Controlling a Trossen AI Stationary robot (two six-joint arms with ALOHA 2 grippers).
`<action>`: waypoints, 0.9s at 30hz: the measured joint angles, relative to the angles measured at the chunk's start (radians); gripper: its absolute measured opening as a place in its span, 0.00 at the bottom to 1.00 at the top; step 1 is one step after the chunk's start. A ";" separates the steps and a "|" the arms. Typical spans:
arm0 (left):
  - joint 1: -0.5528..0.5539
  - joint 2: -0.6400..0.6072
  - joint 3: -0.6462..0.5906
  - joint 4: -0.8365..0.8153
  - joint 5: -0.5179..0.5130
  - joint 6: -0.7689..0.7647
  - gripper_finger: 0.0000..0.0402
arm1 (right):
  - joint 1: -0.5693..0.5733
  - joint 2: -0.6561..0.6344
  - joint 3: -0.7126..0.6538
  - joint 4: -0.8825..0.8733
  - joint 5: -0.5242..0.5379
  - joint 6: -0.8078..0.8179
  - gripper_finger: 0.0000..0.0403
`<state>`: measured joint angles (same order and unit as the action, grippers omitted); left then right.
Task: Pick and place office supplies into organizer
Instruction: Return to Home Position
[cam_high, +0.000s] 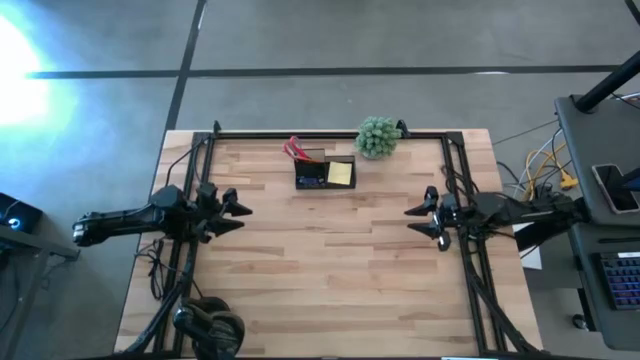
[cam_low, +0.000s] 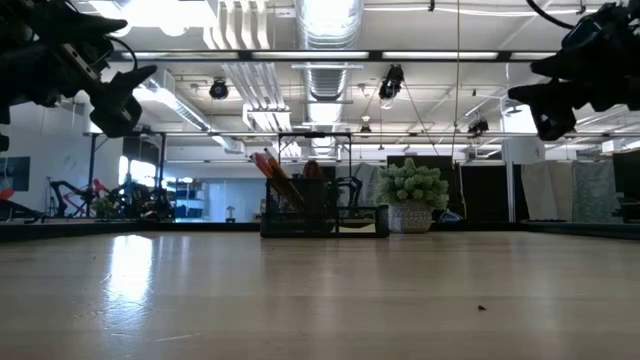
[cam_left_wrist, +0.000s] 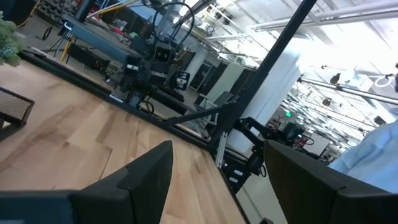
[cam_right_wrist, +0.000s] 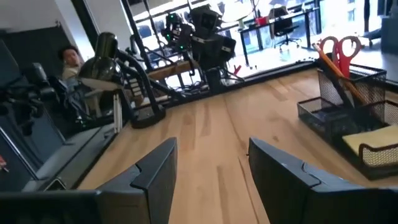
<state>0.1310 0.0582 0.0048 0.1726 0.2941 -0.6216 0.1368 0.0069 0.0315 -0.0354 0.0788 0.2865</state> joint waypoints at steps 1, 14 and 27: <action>0.000 0.000 0.000 -0.002 0.000 0.000 0.59 | 0.000 0.001 0.000 0.000 0.000 -0.010 0.46; 0.000 0.006 0.000 0.000 0.000 0.000 0.59 | 0.000 0.003 0.000 -0.001 0.001 0.011 0.46; 0.000 0.007 0.000 0.000 0.000 0.000 0.59 | 0.000 0.003 0.000 -0.002 0.001 0.009 0.46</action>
<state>0.1310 0.0650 0.0048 0.1728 0.2939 -0.6216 0.1371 0.0097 0.0315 -0.0376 0.0795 0.2955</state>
